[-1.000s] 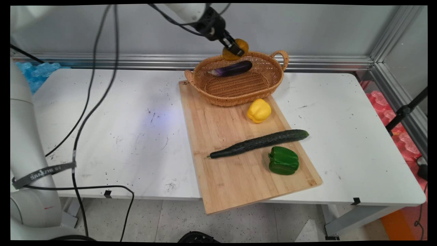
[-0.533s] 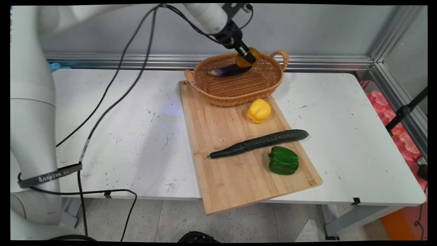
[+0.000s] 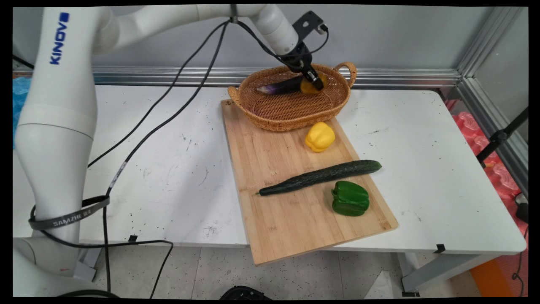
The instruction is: Place the picked object in the vegetable basket
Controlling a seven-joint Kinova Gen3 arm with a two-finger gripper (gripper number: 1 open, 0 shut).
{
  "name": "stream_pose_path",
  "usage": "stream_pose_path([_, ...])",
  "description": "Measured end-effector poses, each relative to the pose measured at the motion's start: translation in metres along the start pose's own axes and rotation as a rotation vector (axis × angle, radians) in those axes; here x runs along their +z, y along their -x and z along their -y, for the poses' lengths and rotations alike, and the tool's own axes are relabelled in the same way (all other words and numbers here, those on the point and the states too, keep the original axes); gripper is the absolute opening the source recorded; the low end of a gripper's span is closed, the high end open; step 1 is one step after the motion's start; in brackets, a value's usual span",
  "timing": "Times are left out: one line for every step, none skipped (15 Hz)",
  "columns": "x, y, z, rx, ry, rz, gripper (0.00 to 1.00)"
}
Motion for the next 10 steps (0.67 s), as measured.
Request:
stream_pose_path([0.005, 0.000, 0.000, 0.000, 0.002, 0.009, 0.00])
stream_pose_path([0.011, -0.001, 0.000, -0.001, 0.004, 0.018, 0.00])
stream_pose_path([0.016, -0.001, 0.000, 0.000, 0.006, 0.026, 0.00])
stream_pose_path([0.020, -0.002, 0.000, 0.000, 0.008, 0.032, 0.00])
stream_pose_path([0.022, -0.002, -0.001, 0.002, 0.009, 0.033, 0.00])
stream_pose_path([0.024, -0.003, -0.001, 0.005, 0.011, 0.034, 1.00])
stream_pose_path([0.025, -0.004, -0.001, 0.009, 0.012, 0.033, 1.00])
stream_pose_path([0.025, -0.005, -0.002, 0.019, 0.013, 0.030, 1.00])
stream_pose_path([0.025, -0.006, -0.002, 0.024, 0.013, 0.026, 1.00])
stream_pose_path([0.022, -0.007, -0.002, 0.033, 0.012, 0.019, 1.00])
